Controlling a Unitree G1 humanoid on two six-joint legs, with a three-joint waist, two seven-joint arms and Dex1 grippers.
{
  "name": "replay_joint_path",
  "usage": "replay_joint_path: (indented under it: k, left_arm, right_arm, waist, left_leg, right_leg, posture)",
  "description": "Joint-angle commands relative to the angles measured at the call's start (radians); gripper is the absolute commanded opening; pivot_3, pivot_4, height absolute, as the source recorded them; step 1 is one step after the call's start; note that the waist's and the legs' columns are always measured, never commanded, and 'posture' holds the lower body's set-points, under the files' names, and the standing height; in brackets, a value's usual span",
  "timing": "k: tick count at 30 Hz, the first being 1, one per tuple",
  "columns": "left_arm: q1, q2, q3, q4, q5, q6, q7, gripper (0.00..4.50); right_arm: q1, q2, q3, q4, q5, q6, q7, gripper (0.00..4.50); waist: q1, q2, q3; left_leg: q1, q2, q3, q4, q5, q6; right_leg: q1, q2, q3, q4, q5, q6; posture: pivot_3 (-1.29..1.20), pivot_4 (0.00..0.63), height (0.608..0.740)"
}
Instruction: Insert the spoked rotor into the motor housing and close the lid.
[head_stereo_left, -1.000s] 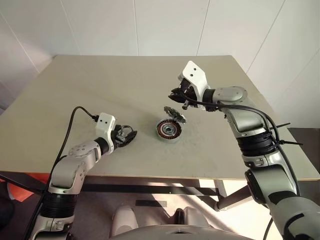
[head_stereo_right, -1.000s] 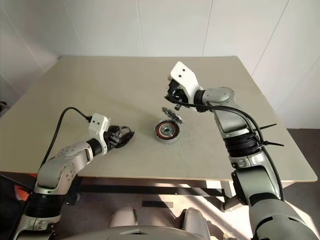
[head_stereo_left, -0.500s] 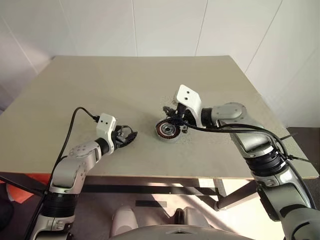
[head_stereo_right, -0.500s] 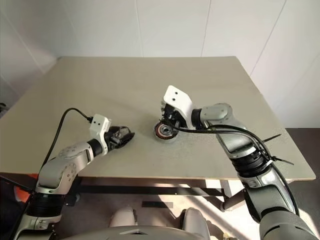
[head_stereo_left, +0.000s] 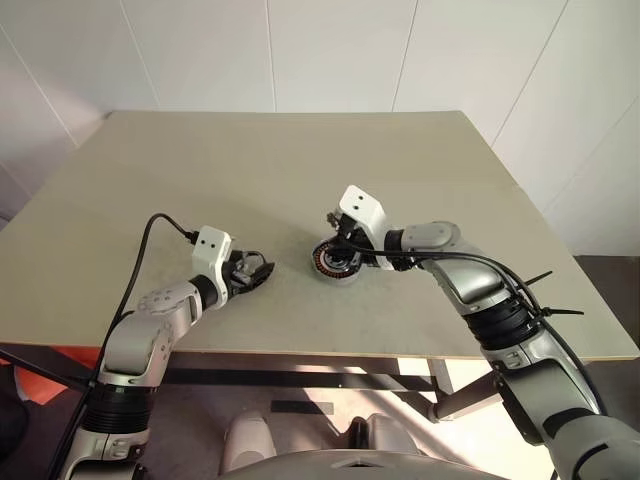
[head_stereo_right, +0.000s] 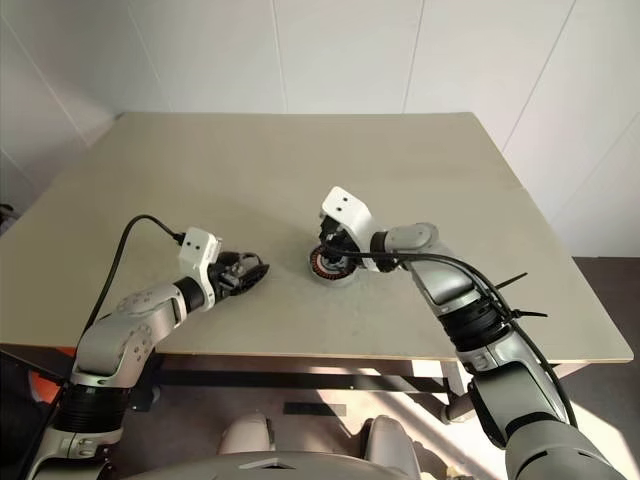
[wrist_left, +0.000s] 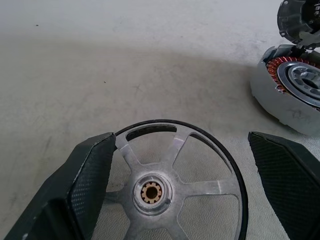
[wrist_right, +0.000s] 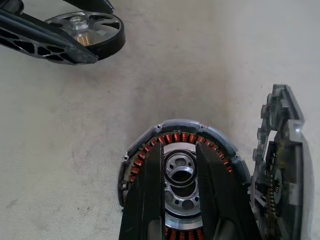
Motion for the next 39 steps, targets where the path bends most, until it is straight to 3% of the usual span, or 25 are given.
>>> replay_joint_path:
  k: [1, 35, 39]
  left_arm:
    - [-0.019, 0.006, 0.020, -0.033, -0.002, -0.008, 0.004, 4.50]
    - [-0.017, 0.008, 0.020, -0.056, -0.004, 0.008, 0.015, 4.50]
    - [-0.017, 0.009, 0.022, -0.056, -0.004, 0.011, 0.015, 4.50]
  right_arm:
    - [-0.020, 0.010, -0.002, 0.041, -0.024, -0.042, -0.018, 0.57]
    - [-0.001, 0.041, -0.013, 0.084, -0.042, -0.033, -0.034, 0.57]
    - [-0.008, 0.047, -0.014, 0.081, -0.045, -0.036, -0.038, 1.93]
  waist:
    - [0.000, 0.000, 0.000]
    - [0.000, 0.000, 0.000]
    - [0.000, 0.000, 0.000]
  left_leg:
    - [0.000, 0.000, 0.000, 0.000, 0.000, 0.000]
    - [0.000, 0.000, 0.000, -0.001, 0.000, -0.001]
    - [0.000, 0.000, 0.000, -0.001, 0.001, -0.001]
  right_leg:
    - [0.000, 0.000, 0.000, 0.000, 0.000, 0.000]
    - [0.000, 0.000, 0.000, 0.000, 0.000, 0.000]
    - [0.000, 0.000, 0.000, 0.000, 0.000, 0.000]
  posture:
    - [0.00, 0.000, 0.740]
    - [0.00, 0.000, 0.740]
    - [0.00, 0.000, 0.740]
